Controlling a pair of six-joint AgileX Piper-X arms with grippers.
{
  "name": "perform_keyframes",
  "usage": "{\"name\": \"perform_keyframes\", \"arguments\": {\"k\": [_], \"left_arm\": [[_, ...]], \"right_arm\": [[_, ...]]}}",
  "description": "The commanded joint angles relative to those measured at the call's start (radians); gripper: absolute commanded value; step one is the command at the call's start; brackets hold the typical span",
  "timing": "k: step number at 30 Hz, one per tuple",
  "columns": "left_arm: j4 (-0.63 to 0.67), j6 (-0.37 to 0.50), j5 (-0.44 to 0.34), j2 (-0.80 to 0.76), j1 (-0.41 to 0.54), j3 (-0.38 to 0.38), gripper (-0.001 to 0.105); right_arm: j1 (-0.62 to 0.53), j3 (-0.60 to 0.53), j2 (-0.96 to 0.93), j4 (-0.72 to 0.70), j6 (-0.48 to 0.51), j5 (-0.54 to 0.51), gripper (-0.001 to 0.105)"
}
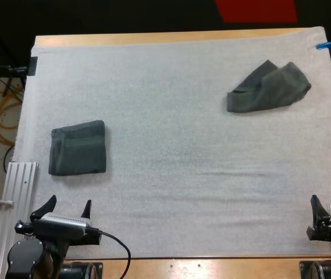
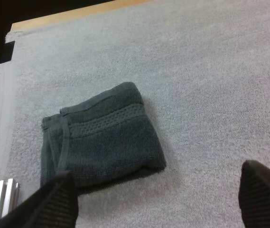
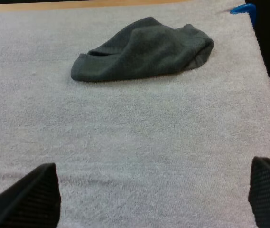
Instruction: Pick towel from pile fold and stack
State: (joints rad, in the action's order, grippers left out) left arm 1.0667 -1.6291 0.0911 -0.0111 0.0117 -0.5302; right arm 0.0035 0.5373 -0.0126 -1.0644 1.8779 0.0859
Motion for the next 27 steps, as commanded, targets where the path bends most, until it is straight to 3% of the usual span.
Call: {"name": "perform_keyframes", "arguments": {"k": [1,16,22,27], "left_arm": [[-0.014,-0.013,-0.007,-0.132,-0.002,-0.003,0.067],[-0.026,-0.013,0.006,-0.088,-0.019,-0.030,0.067],[-0.088,-0.009,0.049,0.077,-0.100,-0.163,0.067],[-0.101,0.011,0.144,0.252,-0.181,-0.309,0.067]], "right_arm": [[0.001,0.000,-0.038,0.014,0.002,0.000,0.078],[0.001,0.048,0.007,-0.005,-0.017,0.001,0.078],[0.001,0.178,0.136,-0.026,-0.023,0.027,0.078],[0.001,0.326,0.265,-0.052,-0.040,0.137,0.078]]}}
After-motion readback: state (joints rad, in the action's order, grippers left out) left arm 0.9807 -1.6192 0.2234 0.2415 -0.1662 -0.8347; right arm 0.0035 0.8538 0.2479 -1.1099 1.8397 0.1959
